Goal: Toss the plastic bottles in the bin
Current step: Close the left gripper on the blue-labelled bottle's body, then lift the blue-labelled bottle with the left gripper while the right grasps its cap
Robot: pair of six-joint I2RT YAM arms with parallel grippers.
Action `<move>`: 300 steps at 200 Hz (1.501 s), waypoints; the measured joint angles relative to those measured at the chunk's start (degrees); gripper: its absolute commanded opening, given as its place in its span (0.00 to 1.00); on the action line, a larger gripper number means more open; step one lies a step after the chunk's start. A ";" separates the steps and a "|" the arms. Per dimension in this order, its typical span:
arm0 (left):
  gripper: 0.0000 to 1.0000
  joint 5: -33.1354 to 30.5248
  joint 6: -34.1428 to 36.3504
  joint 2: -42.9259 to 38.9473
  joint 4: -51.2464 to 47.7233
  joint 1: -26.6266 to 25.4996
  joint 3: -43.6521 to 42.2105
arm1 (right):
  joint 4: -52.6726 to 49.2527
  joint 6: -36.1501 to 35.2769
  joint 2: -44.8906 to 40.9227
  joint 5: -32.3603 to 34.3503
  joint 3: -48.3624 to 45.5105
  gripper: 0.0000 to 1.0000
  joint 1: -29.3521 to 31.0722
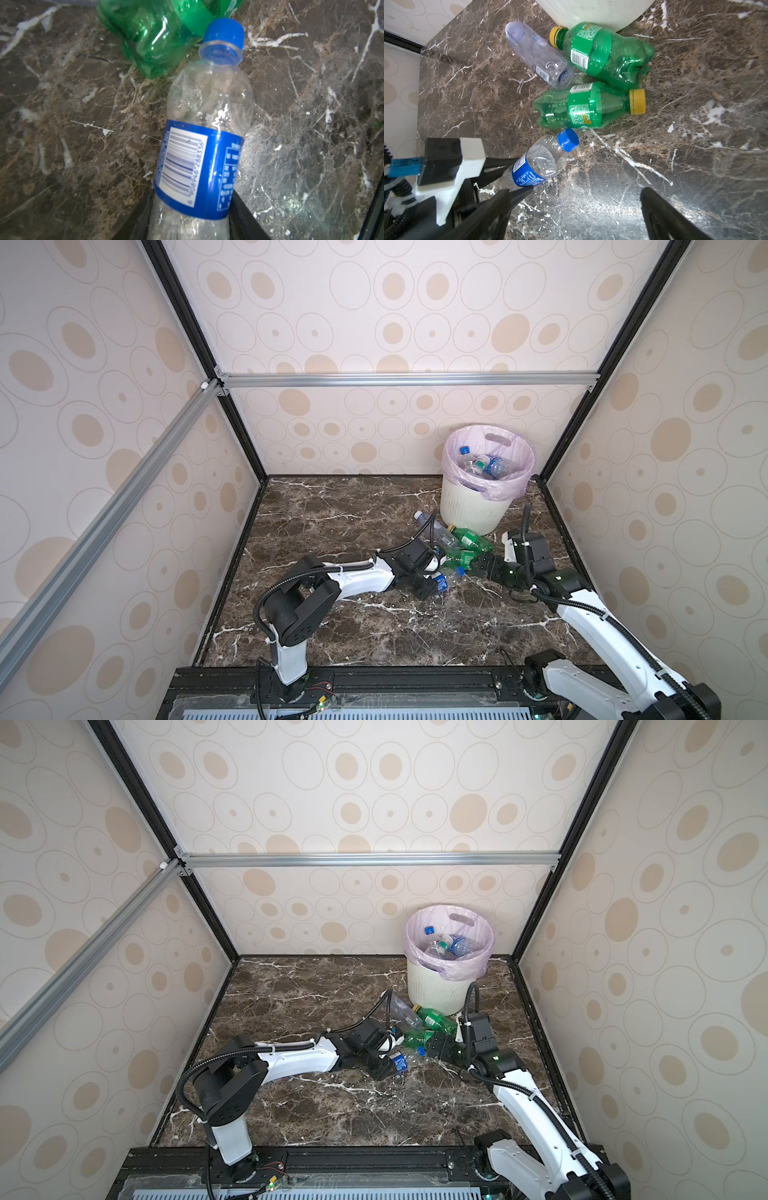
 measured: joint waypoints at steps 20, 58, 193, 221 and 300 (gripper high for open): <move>0.49 0.81 -0.72 -0.15 0.11 0.50 -0.31 | 0.33 0.31 0.13 -0.83 -0.52 1.00 0.00; 0.47 2.36 -1.64 -1.27 -0.20 1.29 -1.55 | 1.70 1.31 1.53 -2.40 -0.81 1.00 0.00; 0.47 13.42 -13.22 -6.27 2.36 13.60 -5.03 | 9.68 8.41 4.96 -5.90 -1.70 0.99 1.77; 0.47 15.02 -14.82 -7.56 2.67 13.64 -5.03 | 12.96 11.41 7.56 -5.46 -1.68 0.99 4.31; 0.48 18.51 -19.78 -12.39 7.78 13.66 -5.55 | 21.09 17.68 15.74 -3.63 4.55 0.96 9.57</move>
